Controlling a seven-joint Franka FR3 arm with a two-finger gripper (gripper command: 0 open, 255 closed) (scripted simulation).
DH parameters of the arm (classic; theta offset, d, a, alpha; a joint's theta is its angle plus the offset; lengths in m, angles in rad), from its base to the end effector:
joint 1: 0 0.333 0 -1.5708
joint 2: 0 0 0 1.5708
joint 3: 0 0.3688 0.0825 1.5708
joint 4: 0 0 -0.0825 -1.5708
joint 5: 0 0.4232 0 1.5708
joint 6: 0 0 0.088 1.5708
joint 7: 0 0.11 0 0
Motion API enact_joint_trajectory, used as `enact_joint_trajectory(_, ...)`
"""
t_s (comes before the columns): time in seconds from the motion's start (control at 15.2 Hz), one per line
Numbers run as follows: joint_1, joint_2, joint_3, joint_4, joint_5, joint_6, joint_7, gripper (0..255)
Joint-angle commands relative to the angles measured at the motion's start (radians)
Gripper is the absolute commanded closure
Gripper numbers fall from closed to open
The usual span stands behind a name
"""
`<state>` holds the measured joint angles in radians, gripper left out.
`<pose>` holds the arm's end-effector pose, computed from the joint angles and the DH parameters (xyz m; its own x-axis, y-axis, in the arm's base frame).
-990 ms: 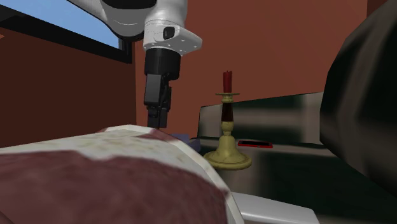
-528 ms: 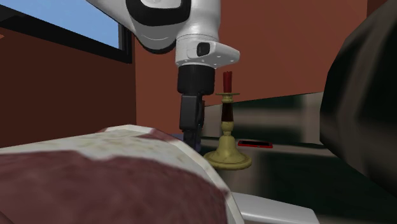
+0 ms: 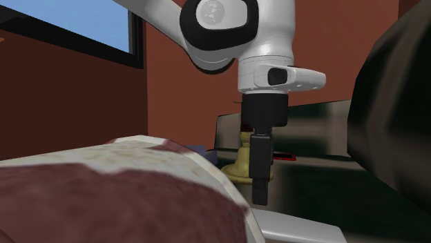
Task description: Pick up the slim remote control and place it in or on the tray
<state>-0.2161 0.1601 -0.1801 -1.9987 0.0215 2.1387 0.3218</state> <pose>0.5771 -0.2365 0.4076 0.7466 -0.6652 -0.0131 -0.6650 -0.7467 0.0156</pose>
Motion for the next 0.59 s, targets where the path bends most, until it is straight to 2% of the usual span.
enact_joint_trajectory(0.0, -0.013, 0.059, -0.007, 0.043, 0.022, 0.022, 0.003, 0)
enact_joint_trajectory(0.53, -0.017, 0.110, -0.003, 0.003, 0.036, 0.112, -0.006, 0)
